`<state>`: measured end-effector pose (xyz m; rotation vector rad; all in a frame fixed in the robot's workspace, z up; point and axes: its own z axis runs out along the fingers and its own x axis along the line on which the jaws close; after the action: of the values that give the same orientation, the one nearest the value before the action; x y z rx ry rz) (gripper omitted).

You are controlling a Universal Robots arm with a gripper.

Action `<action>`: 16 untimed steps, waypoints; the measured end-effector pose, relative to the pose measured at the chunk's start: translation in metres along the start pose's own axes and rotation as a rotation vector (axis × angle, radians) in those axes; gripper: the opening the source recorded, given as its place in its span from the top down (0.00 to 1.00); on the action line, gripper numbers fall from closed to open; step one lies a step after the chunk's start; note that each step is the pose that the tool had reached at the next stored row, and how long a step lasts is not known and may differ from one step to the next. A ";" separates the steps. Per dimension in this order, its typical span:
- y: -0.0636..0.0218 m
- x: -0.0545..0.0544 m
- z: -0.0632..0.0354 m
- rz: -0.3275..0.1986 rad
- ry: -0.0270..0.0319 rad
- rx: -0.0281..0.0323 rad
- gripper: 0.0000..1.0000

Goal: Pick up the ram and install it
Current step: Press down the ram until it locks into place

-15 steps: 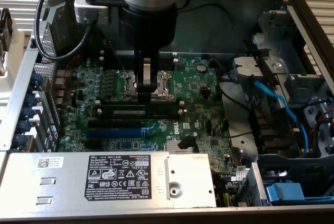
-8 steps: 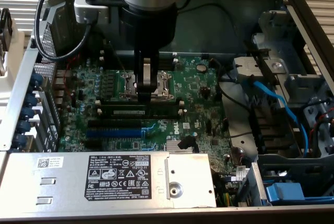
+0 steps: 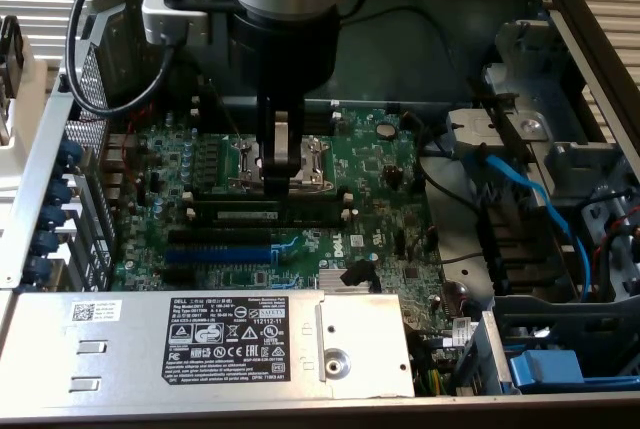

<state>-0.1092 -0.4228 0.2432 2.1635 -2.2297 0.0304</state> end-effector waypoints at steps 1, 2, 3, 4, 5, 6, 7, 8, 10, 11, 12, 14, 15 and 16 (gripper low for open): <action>0.0000 0.000 0.0000 0.014 -0.0001 -0.0006 0.90; 0.0000 0.000 0.0000 0.031 -0.0003 -0.0012 0.90; 0.0000 0.000 0.0000 0.049 -0.0005 -0.0019 0.90; 0.0000 0.000 0.0000 0.067 -0.0006 -0.0026 0.90; 0.0000 0.000 0.0000 0.084 -0.0008 -0.0033 0.90; 0.0000 0.000 0.0001 0.101 -0.0010 -0.0039 0.90; 0.0000 0.000 0.0001 0.119 -0.0012 -0.0046 0.90; 0.0000 0.000 0.0001 0.137 -0.0014 -0.0053 0.90; 0.0000 0.000 0.0002 0.172 -0.0017 -0.0066 0.90; 0.0000 0.000 0.0002 0.189 -0.0019 -0.0073 0.90; 0.0000 0.000 0.0002 0.207 -0.0021 -0.0080 0.90; 0.0000 0.000 0.0002 0.242 -0.0025 -0.0093 0.90; 0.0000 0.000 0.0003 0.260 -0.0027 -0.0100 0.90; 0.0000 0.000 0.0003 0.277 -0.0029 -0.0106 0.90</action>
<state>-0.1092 -0.4228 0.2429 1.8332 -2.5055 0.0226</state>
